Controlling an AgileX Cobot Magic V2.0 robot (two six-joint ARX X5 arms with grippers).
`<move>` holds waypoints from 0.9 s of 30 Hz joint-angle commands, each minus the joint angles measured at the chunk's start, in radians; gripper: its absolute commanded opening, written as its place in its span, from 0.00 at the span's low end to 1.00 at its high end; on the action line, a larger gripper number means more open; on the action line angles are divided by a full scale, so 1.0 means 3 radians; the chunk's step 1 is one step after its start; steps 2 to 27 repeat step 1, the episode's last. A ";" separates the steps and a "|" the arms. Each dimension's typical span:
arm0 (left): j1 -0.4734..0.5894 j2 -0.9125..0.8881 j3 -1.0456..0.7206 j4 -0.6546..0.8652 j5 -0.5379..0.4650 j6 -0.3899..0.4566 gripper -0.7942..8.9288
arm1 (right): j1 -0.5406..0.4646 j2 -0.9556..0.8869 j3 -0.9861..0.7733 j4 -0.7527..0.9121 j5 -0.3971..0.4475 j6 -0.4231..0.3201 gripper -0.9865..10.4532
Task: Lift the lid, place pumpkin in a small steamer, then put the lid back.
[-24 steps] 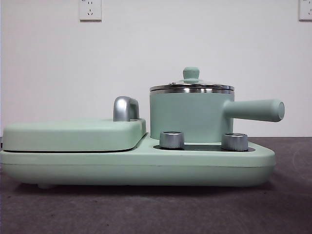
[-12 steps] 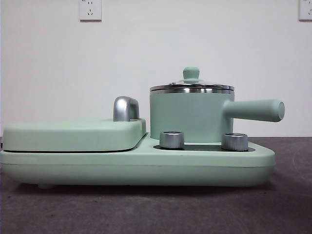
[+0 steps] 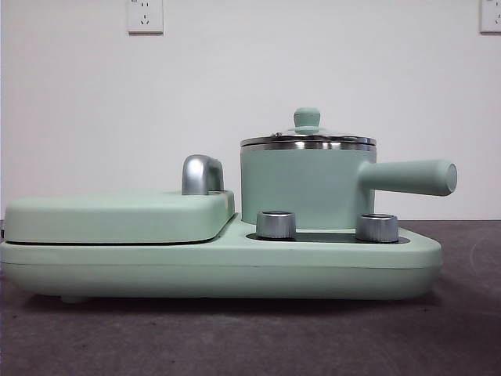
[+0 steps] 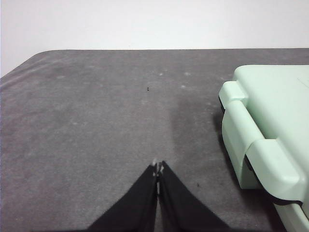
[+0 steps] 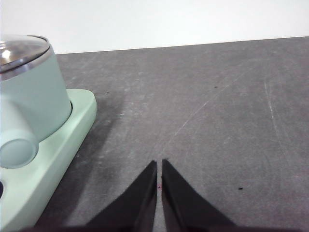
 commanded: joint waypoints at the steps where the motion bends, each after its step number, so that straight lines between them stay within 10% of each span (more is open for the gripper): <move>1: 0.0004 -0.0001 -0.0065 -0.0015 -0.0009 -0.0003 0.09 | 0.0001 -0.0004 -0.0019 0.0028 0.0003 -0.0038 0.10; 27: 0.0004 -0.0001 -0.0065 -0.0015 -0.0009 -0.0003 0.09 | 0.0001 -0.0004 -0.0019 0.0028 0.0003 -0.0038 0.10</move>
